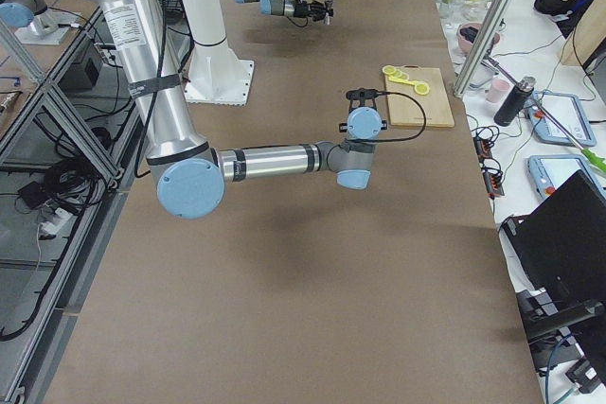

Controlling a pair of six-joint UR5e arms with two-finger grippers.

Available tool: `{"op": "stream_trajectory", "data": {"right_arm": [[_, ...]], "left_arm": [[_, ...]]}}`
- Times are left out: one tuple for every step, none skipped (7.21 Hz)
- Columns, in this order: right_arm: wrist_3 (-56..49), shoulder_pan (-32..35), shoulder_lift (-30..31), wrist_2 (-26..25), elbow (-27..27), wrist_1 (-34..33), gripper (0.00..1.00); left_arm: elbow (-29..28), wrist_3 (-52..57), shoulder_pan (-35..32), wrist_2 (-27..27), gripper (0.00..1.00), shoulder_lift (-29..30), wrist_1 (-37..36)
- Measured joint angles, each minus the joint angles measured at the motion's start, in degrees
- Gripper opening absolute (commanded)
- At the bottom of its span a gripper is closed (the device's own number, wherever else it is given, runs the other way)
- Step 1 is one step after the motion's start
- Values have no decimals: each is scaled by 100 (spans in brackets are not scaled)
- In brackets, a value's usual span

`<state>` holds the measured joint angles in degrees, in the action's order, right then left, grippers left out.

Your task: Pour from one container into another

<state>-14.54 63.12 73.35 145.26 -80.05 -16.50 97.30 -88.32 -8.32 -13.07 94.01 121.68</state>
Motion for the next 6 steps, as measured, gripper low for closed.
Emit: {"op": "stream_trajectory", "data": {"right_arm": [[-3,5,-75,6,-265,-435,0],[-4,16,-170,9,-436,-749,0],[-7,46,-251,13,-541,-936,0],[-32,87,-312,23,-675,-1167,0],[-93,116,-335,34,-907,-1519,0],[-250,140,-318,22,-1202,-1962,0]], "left_arm": [[0,507,-79,-116,0,316,18],[-13,959,-246,-346,0,677,33],[-67,1344,-485,-643,0,1060,56],[-224,1565,-655,-816,0,1385,124],[-451,1668,-761,-890,0,1755,217],[-638,1853,-822,-924,0,2122,280]]}}
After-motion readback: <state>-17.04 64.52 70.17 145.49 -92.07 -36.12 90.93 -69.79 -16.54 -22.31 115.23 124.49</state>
